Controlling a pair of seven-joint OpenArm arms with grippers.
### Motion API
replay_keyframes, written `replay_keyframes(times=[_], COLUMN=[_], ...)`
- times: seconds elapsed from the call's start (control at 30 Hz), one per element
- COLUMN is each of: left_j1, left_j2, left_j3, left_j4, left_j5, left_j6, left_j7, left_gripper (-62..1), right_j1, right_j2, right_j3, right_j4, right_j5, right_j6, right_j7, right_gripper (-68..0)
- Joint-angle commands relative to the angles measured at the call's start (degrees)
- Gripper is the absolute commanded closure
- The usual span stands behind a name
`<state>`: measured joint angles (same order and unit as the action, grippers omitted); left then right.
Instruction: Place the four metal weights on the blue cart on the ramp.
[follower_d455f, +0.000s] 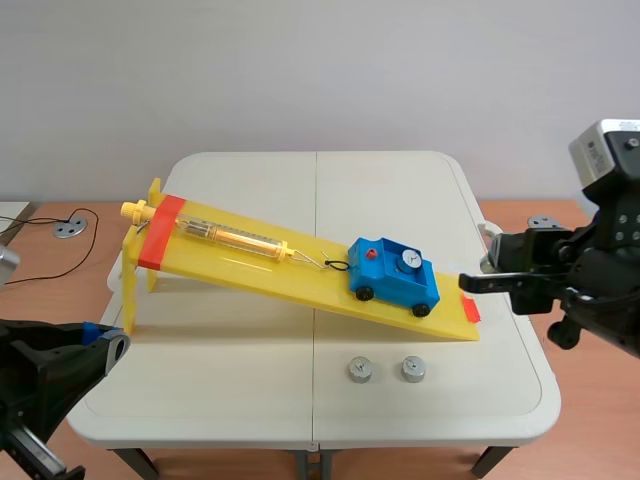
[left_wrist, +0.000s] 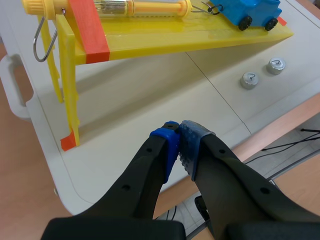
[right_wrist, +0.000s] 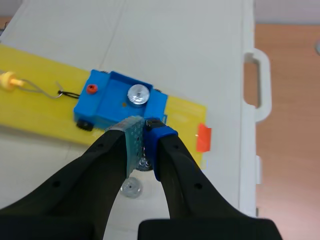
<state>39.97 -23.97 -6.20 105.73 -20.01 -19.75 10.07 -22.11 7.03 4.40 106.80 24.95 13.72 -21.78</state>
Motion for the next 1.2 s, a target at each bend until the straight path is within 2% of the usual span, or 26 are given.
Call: replay_keyframes(times=[0.0, 0.27, 0.4, 0.67, 1.17], left_j1=[-1.29, -1.29, -1.29, -1.29, -1.29], left_j2=[0.13, 0.13, 0.13, 0.13, 0.13], left_j3=[-0.57, -0.57, -0.57, -0.57, -0.57], left_j4=[3.69, 3.69, 3.69, 3.69, 3.69], left_j5=[-4.24, -4.26, -4.26, -4.26, -4.26], left_j6=[-1.44, -1.44, -1.44, -1.44, -1.44], left_j7=[-5.51, -5.51, -5.51, -5.49, -5.51], left_gripper=[-2.8, -2.7, -2.7, -2.8, -2.7], right_j1=[6.21, 14.78, 18.49, 23.63, 27.06], right_j2=[-0.09, -4.07, -4.98, -6.4, -8.68], right_j3=[-0.66, -0.72, -1.11, -2.99, -4.81], right_j4=[1.79, -7.82, -11.85, -17.29, -26.29], right_j5=[3.87, 6.64, 6.82, 6.8, 5.44], right_j6=[-0.37, 1.38, 3.74, 4.35, 5.22], right_j7=[6.84, 6.6, 6.64, 6.62, 7.8], right_gripper=[-0.6, -0.6, -0.6, -0.6, -0.6])
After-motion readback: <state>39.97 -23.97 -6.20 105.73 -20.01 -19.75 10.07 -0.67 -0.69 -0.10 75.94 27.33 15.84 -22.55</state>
